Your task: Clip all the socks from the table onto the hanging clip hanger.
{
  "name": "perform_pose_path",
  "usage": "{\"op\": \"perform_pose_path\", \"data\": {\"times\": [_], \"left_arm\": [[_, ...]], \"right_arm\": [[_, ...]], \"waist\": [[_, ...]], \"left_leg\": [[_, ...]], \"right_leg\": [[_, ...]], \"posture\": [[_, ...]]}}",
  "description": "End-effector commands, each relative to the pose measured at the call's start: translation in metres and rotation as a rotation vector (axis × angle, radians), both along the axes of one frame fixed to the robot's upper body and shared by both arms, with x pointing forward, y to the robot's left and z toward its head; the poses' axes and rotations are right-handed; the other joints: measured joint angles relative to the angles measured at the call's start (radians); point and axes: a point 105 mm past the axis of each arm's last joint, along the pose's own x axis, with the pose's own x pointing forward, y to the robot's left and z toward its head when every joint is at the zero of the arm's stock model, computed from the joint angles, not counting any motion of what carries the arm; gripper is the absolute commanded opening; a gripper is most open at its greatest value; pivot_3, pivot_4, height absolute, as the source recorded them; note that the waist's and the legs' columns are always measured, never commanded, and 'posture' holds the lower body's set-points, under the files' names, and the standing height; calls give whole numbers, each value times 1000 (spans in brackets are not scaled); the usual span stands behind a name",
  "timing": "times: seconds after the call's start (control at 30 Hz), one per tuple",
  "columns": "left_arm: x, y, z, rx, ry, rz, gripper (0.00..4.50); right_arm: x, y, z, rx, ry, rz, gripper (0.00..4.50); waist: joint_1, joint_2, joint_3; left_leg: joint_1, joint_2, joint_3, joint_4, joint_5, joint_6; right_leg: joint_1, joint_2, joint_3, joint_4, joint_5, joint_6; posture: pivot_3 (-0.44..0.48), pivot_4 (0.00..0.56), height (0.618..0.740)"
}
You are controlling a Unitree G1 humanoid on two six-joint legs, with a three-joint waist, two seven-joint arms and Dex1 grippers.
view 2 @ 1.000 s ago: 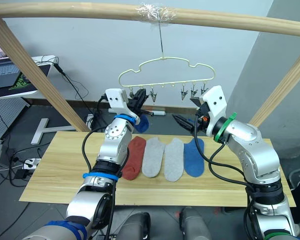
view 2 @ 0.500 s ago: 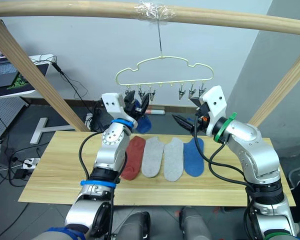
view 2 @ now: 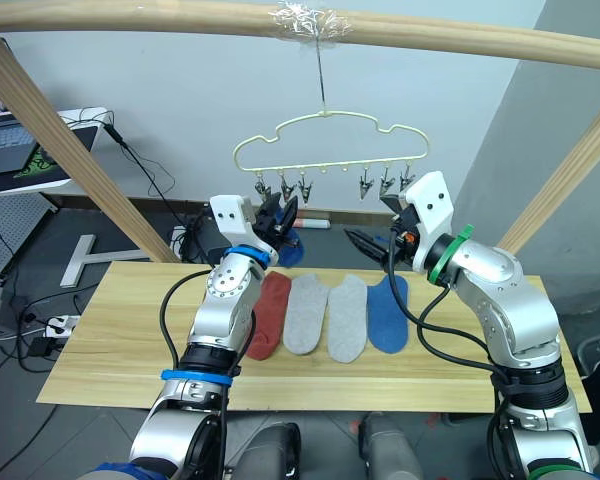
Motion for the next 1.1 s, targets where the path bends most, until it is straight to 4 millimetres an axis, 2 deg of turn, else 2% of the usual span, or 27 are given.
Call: {"op": "perform_pose_path", "data": {"times": [0.03, 0.43, 0.7, 1.1], "left_arm": [[-1, -2, 12, -3, -44, -3, 1752], [7, -4, 13, 11, -38, -3, 1752], [17, -5, 23, 17, -61, 9, 1752], [17, -6, 32, 27, -98, 14, 1752]], "right_arm": [[-2, -3, 13, 16, -57, -5, 4500], [-3, -3, 14, 18, -57, -5, 4500], [-3, -4, 14, 18, -57, -9, 4500], [-3, -4, 14, 18, -57, -10, 4500]], "waist": [[0, 0, 0], [-1, 0, 4], [-1, 0, 8], [-1, 1, 8]], "left_leg": [[0, 0, 0, 0, 0, 0], [0, 0, 0, 0, 0, 0], [-1, 0, 0, -1, 0, 0], [-3, 0, 0, -4, 0, 0]], "right_leg": [[0, 0, 0, 0, 0, 0], [0, 0, 0, 0, 0, 0], [0, 0, 0, -2, 0, 0], [0, 0, 0, -9, 0, 1]], "posture": [[-82, 241, 740], [-89, 248, 740], [-92, 250, 740], [-91, 254, 740]]}}
